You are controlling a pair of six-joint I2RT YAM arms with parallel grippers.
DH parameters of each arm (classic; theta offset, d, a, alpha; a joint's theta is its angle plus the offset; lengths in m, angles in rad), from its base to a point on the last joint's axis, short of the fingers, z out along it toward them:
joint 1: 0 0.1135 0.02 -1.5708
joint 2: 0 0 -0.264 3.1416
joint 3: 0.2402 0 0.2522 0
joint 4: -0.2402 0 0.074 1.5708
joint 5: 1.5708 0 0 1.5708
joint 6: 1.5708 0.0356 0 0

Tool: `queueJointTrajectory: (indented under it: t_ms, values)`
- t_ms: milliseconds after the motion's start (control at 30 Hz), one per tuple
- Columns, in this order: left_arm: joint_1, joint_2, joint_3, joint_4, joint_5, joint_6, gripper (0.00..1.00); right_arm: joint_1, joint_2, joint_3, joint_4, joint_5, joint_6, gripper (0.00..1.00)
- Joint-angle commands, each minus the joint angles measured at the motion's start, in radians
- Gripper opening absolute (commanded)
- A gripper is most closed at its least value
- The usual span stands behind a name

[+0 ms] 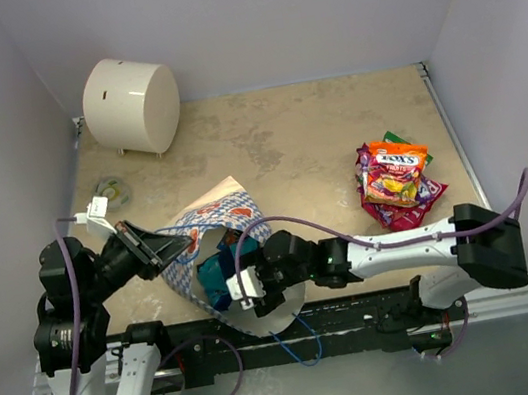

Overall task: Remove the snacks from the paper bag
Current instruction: Take out the snack from the paper bag.

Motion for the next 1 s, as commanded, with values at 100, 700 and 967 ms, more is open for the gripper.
queueJointTrajectory:
  t_ms: [100,700,967]
  values:
    - [-0.001,0.029,0.059,0.005,-0.019,0.003,0.0,0.007,0.081,0.003,0.099,0.136,-0.002,0.7]
    - [-0.001,0.068,0.111,-0.08,-0.172,0.0,0.0,-0.051,0.201,0.102,0.282,0.218,0.03,0.0]
    - [-0.001,0.106,0.145,-0.077,-0.212,0.015,0.0,-0.051,0.133,0.186,0.264,0.085,0.057,0.0]
